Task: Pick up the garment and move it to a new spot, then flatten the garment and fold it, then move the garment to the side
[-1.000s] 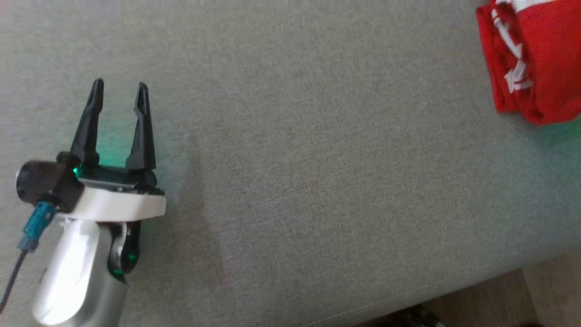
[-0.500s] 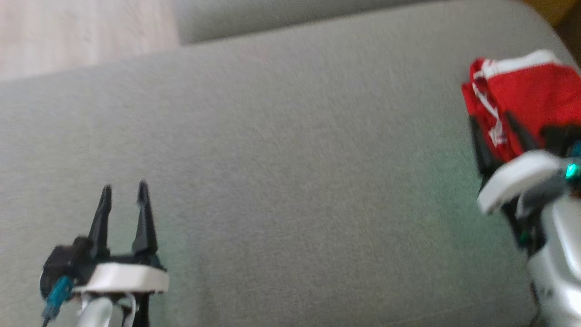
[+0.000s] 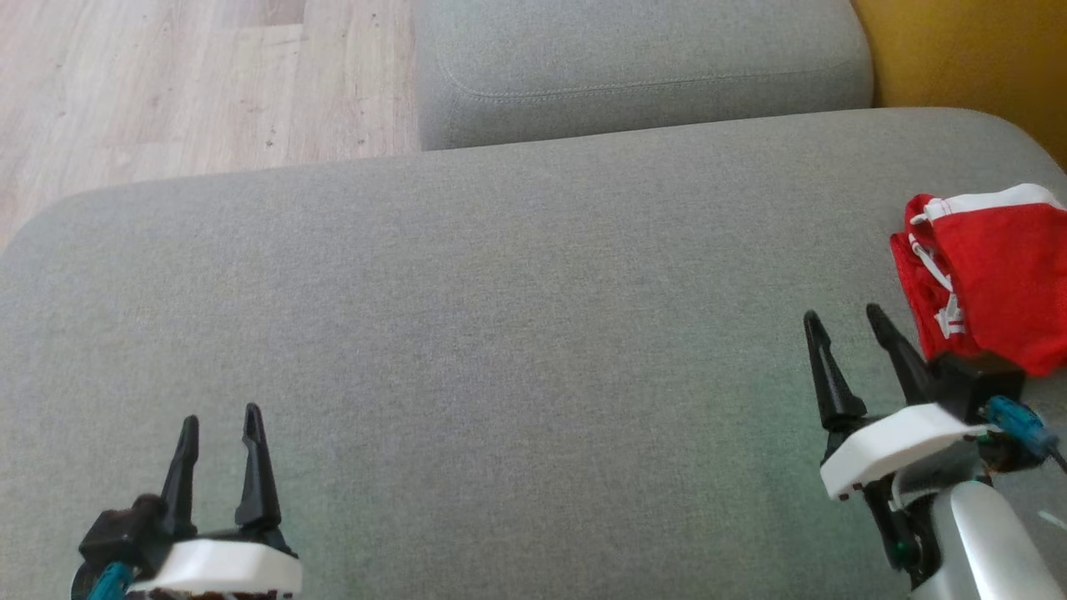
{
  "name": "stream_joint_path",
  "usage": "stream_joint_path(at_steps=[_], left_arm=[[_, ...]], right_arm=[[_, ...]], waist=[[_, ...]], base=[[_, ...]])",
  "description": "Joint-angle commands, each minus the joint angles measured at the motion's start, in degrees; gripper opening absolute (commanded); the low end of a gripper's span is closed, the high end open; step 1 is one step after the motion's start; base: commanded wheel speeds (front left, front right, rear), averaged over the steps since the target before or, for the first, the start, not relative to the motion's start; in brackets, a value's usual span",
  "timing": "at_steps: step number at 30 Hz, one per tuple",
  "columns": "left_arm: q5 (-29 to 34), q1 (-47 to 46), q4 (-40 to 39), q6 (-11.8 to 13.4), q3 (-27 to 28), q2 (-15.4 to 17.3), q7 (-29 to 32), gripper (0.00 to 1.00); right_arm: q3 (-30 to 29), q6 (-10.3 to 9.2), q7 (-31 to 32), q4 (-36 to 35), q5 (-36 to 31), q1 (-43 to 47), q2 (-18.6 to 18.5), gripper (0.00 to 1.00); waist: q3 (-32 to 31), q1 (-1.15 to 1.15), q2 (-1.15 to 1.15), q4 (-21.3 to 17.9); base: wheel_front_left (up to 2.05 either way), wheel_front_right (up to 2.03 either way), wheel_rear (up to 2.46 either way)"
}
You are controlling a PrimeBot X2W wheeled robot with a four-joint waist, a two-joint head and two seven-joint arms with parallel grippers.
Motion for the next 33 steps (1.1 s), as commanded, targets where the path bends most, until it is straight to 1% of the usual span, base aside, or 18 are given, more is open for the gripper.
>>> stream_joint_path(at_steps=[1,9,16,29,30,33], left_arm=[[0.0,-2.4,-1.2,-0.3,2.0,0.5,-0.6,1.00],[0.4,-3.4,0.0,-1.2,1.7,0.3,-0.7,1.00],[0.4,-3.7,0.6,-1.6,1.8,0.3,-0.7,1.00],[0.6,-3.8,0.6,-1.9,1.7,0.5,-0.7,1.00],[0.3,-0.7,2.3,-1.8,-0.2,-0.4,0.0,0.00],[0.2,0.5,4.6,-1.8,-0.7,-1.2,0.1,0.00]], right_arm=[[0.5,0.39,-1.5,-3.0,-1.0,-1.1,0.3,1.00],[-2.0,0.39,-0.8,-4.3,-2.6,1.0,1.8,1.00],[-0.7,0.39,0.3,-4.4,-2.7,0.8,2.1,1.00],[-0.2,0.39,0.3,-3.9,-2.0,0.9,2.6,1.00],[-1.5,-0.01,0.4,-1.9,-2.2,3.0,2.3,0.00],[-1.4,-0.05,0.4,0.8,-2.1,4.3,2.3,0.00]], waist=[[0.0,0.00,0.00,0.1],[-0.3,0.00,0.00,-0.5],[-0.3,0.00,0.00,-1.6],[-0.3,0.00,0.00,-1.8],[-0.2,0.01,0.00,-1.8],[-0.2,0.01,0.00,-1.8]], base=[[0.00,0.00,0.00],[0.00,0.00,0.00],[0.00,0.00,0.00],[0.00,0.00,0.00],[0.00,0.00,0.00],[0.00,0.00,0.00]])
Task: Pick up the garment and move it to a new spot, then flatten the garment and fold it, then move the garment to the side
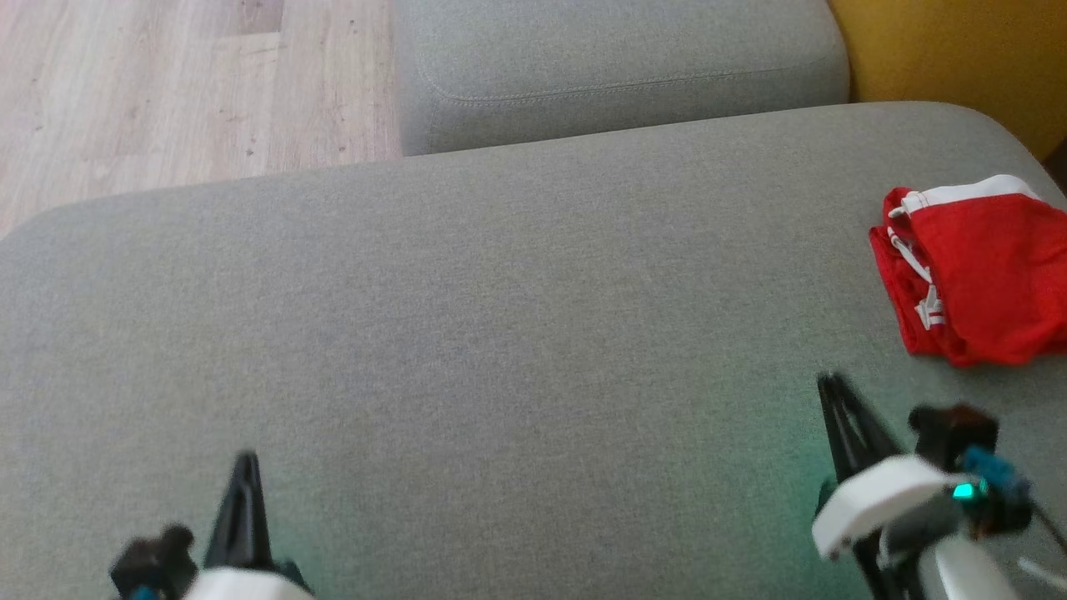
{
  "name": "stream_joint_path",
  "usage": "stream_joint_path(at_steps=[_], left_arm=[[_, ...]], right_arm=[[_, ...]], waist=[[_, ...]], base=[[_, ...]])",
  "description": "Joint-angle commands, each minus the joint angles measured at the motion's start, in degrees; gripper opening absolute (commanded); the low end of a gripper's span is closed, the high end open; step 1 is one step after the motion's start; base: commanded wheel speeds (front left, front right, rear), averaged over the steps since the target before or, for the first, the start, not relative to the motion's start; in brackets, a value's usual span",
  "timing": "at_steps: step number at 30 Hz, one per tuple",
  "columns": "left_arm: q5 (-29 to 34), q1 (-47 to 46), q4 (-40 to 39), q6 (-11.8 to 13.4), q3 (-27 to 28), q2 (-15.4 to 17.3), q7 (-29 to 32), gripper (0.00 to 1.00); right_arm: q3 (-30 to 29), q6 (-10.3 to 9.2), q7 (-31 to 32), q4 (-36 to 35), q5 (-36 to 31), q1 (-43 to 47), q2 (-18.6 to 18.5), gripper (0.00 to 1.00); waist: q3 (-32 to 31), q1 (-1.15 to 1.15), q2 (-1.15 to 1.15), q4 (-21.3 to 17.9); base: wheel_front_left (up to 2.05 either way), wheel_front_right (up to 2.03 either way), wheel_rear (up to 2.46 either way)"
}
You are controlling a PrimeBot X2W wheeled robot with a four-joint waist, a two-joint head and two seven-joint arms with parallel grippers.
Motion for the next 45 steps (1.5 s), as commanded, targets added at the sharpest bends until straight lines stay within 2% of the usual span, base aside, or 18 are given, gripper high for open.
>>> stream_joint_path(at_steps=[1,45], left_arm=[[-0.4,0.1,0.3,0.0,0.1,-0.2,0.1,0.00],[-22.9,-2.4,-2.2,-2.0,5.4,-2.8,7.2,0.00]], right_arm=[[-0.1,0.00,0.1,0.4,0.4,0.2,0.0,0.00],[-3.4,0.15,2.1,-0.1,28.2,-1.4,1.0,0.00]], waist=[[0.0,0.00,0.00,0.0],[0.2,0.00,0.00,1.0]], base=[[0.00,0.00,0.00],[0.00,0.00,0.00]])
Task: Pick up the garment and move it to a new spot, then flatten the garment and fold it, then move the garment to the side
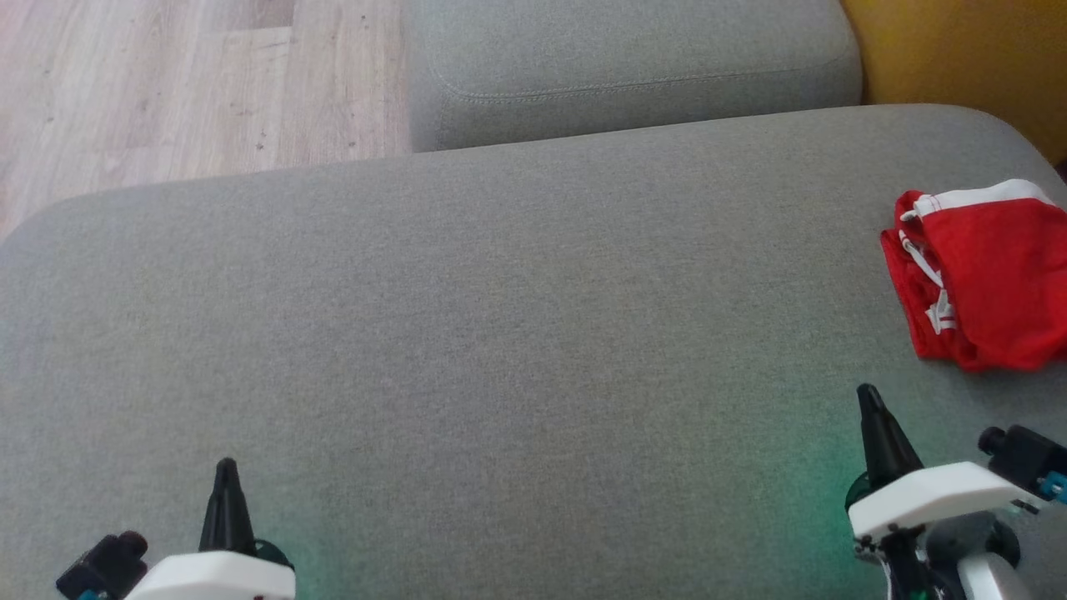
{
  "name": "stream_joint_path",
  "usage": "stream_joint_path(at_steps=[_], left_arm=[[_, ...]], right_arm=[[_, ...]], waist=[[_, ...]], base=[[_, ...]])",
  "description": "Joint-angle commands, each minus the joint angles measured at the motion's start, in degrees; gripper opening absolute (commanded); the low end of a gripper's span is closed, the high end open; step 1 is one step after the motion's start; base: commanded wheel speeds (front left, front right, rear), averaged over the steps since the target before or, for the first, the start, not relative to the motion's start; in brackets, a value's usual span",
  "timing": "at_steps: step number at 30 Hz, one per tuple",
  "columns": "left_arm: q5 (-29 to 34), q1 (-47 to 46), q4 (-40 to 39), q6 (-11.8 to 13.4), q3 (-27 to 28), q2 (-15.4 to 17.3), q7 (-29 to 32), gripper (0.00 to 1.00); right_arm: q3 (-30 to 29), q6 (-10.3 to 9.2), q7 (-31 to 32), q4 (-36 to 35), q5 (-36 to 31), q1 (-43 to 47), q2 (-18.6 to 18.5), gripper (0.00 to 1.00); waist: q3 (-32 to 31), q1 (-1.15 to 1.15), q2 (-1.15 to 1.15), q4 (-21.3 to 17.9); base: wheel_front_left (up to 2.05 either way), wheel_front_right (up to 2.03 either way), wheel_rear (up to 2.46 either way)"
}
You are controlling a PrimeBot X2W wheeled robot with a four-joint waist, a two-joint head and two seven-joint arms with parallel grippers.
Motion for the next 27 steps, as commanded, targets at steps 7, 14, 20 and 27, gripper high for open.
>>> stream_joint_path(at_steps=[7,14,20,27], left_arm=[[-4.3,-3.1,-2.4,-0.6,2.4,-0.1,1.3,0.00],[-7.9,-3.6,-2.8,-0.9,3.3,-0.6,2.5,0.00],[-11.1,-3.9,-3.2,-1.2,4.0,-0.9,3.5,0.00],[-14.8,-4.3,-3.6,-1.5,4.9,-1.3,4.7,0.00]], right_arm=[[-0.5,0.19,0.4,-2.3,5.4,-3.4,0.0,0.00],[-1.1,0.21,0.7,-2.4,9.9,-3.6,0.1,0.00],[-1.6,0.24,1.0,-2.4,13.7,-3.8,0.3,0.00],[-2.1,0.26,1.4,-2.5,18.3,-4.1,0.4,0.00]], waist=[[0.0,0.00,0.00,0.2],[0.1,0.00,0.00,0.3],[0.1,0.00,0.00,0.5],[0.1,0.00,0.00,0.6]], base=[[0.00,0.00,0.00],[0.00,0.00,0.00],[0.00,0.00,0.00],[0.00,0.00,0.00]])
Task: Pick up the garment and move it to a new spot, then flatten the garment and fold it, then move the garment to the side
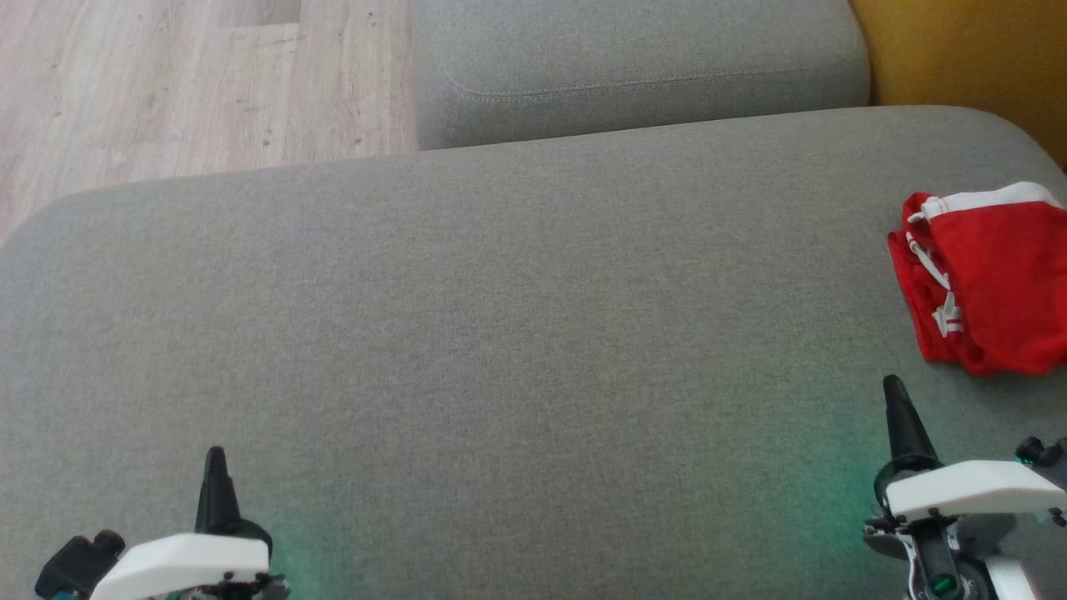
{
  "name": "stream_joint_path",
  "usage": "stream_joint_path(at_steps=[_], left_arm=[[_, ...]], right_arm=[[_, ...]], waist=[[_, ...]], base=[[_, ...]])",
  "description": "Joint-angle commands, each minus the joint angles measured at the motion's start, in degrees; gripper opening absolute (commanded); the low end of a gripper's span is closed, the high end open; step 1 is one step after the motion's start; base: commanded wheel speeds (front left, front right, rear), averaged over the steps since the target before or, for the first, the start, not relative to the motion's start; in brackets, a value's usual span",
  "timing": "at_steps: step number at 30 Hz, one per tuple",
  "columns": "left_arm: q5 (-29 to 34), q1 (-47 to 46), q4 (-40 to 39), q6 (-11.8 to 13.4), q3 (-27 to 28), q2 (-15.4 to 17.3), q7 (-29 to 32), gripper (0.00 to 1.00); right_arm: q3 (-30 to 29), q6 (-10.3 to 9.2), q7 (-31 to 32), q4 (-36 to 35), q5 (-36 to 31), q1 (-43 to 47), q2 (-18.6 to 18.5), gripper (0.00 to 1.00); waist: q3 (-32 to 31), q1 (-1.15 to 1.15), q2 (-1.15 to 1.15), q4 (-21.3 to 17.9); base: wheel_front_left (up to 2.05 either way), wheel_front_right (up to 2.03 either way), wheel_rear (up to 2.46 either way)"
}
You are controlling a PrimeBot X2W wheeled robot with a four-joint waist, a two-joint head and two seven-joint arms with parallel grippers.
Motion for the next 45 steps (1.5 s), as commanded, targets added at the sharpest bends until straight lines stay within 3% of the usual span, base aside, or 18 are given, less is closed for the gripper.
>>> stream_joint_path(at_steps=[1,45], left_arm=[[-1.7,-3.1,-2.1,-0.5,1.8,0.1,0.5,0.00],[-24.8,-5.7,-4.7,-2.4,7.3,-2.5,7.8,0.00]], right_arm=[[0.1,0.26,0.4,-2.2,2.2,-3.5,0.0,0.00],[-3.3,0.42,2.4,-2.7,30.6,-5.1,1.0,0.00]], waist=[[0.0,0.00,0.00,0.1],[0.2,0.00,0.00,1.1]], base=[[0.00,0.00,0.00],[0.00,0.00,0.00]])
